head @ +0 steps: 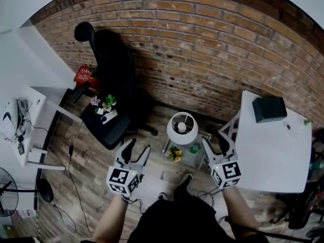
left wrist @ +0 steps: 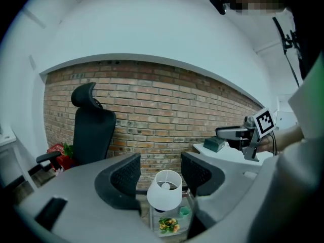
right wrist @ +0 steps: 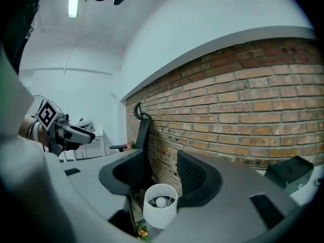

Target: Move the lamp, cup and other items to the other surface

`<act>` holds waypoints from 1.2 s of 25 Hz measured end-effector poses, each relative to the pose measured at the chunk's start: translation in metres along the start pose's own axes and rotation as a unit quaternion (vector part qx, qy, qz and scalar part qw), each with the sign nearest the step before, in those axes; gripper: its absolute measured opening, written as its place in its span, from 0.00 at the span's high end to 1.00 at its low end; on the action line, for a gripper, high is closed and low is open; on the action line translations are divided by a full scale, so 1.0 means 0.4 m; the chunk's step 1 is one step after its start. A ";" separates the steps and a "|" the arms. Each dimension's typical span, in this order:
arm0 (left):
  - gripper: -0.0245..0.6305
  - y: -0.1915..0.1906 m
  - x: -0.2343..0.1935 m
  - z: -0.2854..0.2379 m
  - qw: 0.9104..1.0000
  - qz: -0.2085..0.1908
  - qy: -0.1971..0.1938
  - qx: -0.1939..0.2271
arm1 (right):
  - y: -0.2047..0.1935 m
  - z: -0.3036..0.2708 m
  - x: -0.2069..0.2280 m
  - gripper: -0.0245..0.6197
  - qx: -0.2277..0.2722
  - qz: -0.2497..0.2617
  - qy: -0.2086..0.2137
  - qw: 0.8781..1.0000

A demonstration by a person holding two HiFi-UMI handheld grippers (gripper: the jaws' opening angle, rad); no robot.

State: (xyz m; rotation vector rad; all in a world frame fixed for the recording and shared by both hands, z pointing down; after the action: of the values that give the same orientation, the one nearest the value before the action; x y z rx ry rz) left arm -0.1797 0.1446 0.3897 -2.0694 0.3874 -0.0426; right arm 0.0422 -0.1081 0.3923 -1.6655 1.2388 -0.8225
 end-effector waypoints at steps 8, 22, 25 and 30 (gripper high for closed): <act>0.59 0.031 0.028 -0.098 0.999 0.029 -0.027 -0.017 | -0.036 -0.050 0.089 0.63 -0.019 -0.025 0.018 0.999; 0.59 -0.046 -0.105 -0.381 0.985 -0.091 -0.092 -0.116 | -0.111 -0.149 0.134 0.63 -0.108 -0.056 -0.026 0.992; 0.59 -0.077 -0.149 -0.465 0.975 -0.127 -0.122 -0.138 | -0.129 -0.186 0.128 0.64 -0.138 -0.052 -0.049 0.988; 0.59 -0.160 -0.199 -0.595 0.952 -0.168 -0.178 -0.184 | -0.215 -0.261 0.127 0.64 -0.187 -0.063 -0.080 0.977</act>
State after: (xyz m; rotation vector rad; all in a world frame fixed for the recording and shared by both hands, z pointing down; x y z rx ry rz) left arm -0.2835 -0.0027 0.5754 -2.4313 -0.2000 0.2127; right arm -0.0028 -0.1735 0.5129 -2.0855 1.2379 -0.5364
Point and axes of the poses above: the fingertips, and each gripper's own axes: z backward along the fingers, x to its right, y out of its top, the point moved 9 cm from there along z, backward along the fingers, and after that the axes turned 11 degrees about -x, right-handed, at the moved point
